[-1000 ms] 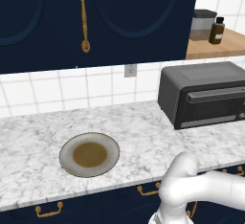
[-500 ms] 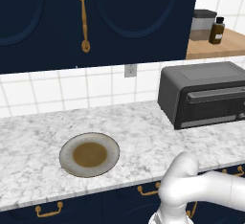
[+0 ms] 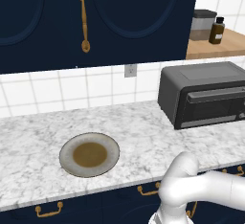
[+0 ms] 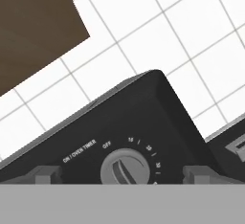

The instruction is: Pick up the kebab skewer and baguette bread, and place them inside the toaster oven. Close the toaster oven door and start by setting the timer.

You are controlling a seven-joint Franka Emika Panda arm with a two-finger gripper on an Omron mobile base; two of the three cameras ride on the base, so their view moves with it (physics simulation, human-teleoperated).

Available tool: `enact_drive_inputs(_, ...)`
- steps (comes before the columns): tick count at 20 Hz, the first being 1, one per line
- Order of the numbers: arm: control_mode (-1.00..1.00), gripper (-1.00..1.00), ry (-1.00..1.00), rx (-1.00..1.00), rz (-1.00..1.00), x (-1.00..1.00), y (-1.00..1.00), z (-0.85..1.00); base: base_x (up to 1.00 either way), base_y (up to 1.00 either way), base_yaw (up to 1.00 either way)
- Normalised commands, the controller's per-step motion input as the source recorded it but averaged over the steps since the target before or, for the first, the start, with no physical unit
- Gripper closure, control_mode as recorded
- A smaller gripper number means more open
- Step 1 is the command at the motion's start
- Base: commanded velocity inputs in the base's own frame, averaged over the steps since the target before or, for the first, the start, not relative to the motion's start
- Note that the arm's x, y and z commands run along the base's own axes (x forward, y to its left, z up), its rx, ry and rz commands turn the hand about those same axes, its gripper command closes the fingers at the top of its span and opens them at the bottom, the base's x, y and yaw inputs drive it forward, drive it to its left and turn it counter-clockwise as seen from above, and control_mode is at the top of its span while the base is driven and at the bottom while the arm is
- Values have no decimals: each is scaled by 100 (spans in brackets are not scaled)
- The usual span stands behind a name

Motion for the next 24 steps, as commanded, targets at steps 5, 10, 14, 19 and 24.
enact_drive_inputs(5,-100,-100,0,0,0,0,0,0,0,0,0)
enact_drive_inputs(10,-100,100,0,0,0,0,0,0,0,0,0)
enact_drive_inputs(14,-100,100,0,0,0,0,0,0,0,0,0)
enact_drive_inputs(19,-100,100,0,0,0,0,0,0,0,0,0)
enact_drive_inputs(24,-100,100,0,0,0,0,0,0,0,0,0)
